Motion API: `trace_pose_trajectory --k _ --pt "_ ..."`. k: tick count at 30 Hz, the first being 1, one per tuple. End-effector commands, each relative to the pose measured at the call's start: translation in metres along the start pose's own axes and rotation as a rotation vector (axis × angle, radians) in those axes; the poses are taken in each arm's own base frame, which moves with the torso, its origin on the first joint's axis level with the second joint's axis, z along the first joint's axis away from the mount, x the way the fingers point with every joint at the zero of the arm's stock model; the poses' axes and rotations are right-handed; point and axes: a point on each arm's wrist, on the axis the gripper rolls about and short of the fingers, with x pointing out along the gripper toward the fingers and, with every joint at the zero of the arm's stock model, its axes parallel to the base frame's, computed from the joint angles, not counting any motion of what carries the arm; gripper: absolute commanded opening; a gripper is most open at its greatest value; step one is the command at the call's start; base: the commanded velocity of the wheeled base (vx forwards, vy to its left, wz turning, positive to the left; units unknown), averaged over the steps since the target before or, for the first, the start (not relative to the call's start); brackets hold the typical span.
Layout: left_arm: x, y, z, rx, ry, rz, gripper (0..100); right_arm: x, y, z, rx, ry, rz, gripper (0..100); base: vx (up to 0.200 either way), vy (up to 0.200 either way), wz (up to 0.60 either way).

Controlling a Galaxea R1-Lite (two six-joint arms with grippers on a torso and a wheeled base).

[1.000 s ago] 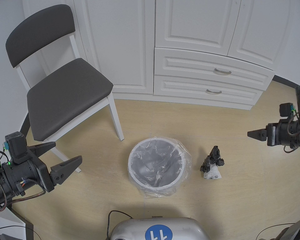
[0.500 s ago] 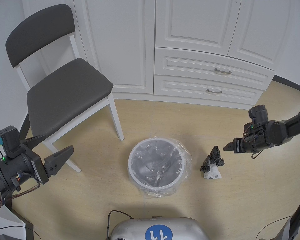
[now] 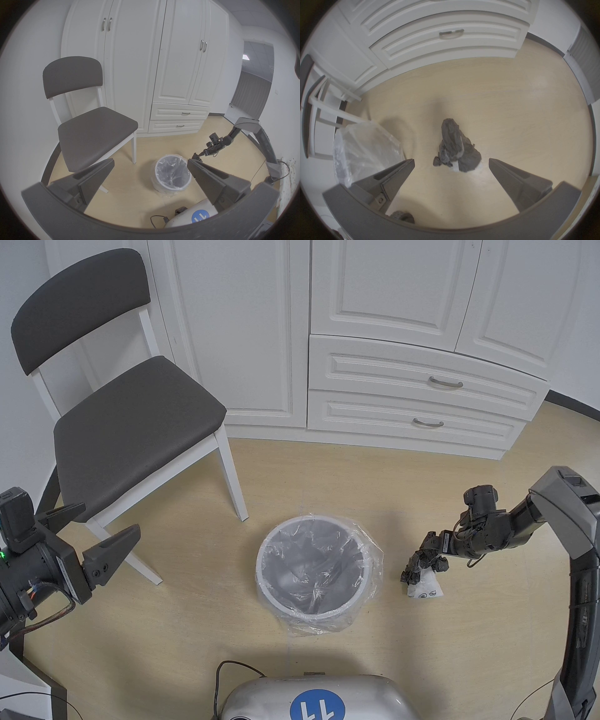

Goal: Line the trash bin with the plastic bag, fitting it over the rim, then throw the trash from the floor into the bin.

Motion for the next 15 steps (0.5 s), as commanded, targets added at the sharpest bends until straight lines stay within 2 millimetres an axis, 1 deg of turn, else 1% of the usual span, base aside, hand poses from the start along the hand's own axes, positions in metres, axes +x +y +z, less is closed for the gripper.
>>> trace_pose_trajectory --k 1,3,4,5,9,15 --pt "0.000 0.000 -0.001 0.005 0.002 0.001 100 0.067 -0.009 -0.024 0.071 0.051 0.005 100 0.000 0.000 0.00" --pt "-0.001 0.000 -0.001 0.005 0.000 0.002 100 0.079 -0.008 -0.027 0.089 0.046 0.004 100 0.000 0.000 0.00" --pt "-0.001 0.000 -0.001 0.005 0.000 0.001 100 0.081 -0.007 -0.027 0.093 0.045 0.005 100 0.000 0.000 0.00" --pt "-0.001 0.000 0.000 0.005 -0.001 0.002 100 0.089 -0.007 -0.027 0.105 0.037 0.004 100 0.000 0.000 0.00" --pt "-0.001 0.000 0.000 0.005 -0.001 0.002 100 0.105 -0.006 -0.032 0.103 0.016 -0.034 100 0.000 0.000 0.00" --pt "0.000 0.000 -0.001 0.007 0.003 0.002 100 0.114 -0.004 -0.033 0.123 -0.006 -0.062 100 0.000 0.000 0.00"
